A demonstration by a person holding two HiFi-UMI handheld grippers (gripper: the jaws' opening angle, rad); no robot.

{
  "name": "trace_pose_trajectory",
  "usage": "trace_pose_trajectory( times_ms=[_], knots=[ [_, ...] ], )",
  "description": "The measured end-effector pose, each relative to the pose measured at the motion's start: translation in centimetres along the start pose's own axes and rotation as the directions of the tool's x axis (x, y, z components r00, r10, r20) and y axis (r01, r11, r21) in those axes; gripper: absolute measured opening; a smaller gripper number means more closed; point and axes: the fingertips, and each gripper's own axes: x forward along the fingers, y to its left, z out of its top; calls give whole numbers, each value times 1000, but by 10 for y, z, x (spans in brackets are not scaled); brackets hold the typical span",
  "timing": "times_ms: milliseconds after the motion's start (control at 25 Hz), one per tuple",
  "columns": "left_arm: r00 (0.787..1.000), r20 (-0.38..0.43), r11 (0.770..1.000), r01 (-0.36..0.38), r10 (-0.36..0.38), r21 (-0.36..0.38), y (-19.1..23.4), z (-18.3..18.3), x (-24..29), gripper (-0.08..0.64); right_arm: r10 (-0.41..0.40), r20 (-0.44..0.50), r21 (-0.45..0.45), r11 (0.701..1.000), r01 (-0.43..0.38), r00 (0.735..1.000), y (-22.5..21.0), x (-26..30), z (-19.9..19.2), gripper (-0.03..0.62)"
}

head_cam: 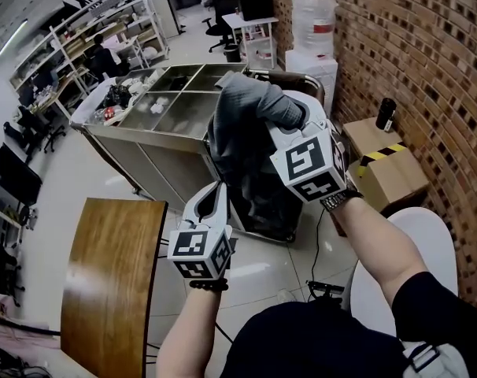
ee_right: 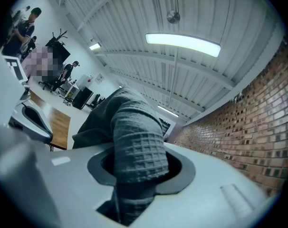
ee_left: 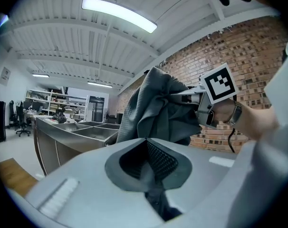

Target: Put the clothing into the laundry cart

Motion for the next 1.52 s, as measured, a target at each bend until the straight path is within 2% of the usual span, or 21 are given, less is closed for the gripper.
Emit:
trace_pose_trajectory(
  times_ms=[440, 760, 840, 920, 960, 1000, 1120, 1520],
  knots=[
    [999, -41, 1000, -15, 15, -4, 14, -27, 66, 3, 15, -133, 8, 1000, -15, 991, -37, 67, -91, 155],
    [997, -72, 1000, -22, 21, -6, 24, -48, 100, 3, 49, -236, 26, 999, -44, 971, -38, 106, -157, 160],
    [997, -77, 1000, -27, 27, -8, 27, -50, 107, 3, 63, -271, 28, 998, -58, 960, -37, 115, -172, 180],
    [996, -81, 999, -38, 37, -13, 29, -50, 113, 3, 73, -295, 37, 997, -65, 953, -38, 123, -183, 239],
    [996, -83, 999, -43, 41, -15, 30, -51, 116, 3, 78, -299, 49, 997, -67, 951, -40, 126, -186, 285],
    [995, -87, 999, -44, 43, -17, 31, -53, 119, 3, 86, -297, 66, 995, -70, 951, -41, 128, -187, 304],
    [995, -93, 999, -40, 38, -21, 35, -62, 123, 3, 106, -284, 97, 992, -81, 953, -42, 131, -186, 300],
    [995, -94, 999, -31, 27, -36, 37, -71, 126, 3, 118, -277, 100, 991, -93, 954, -35, 128, -190, 284]
  ],
)
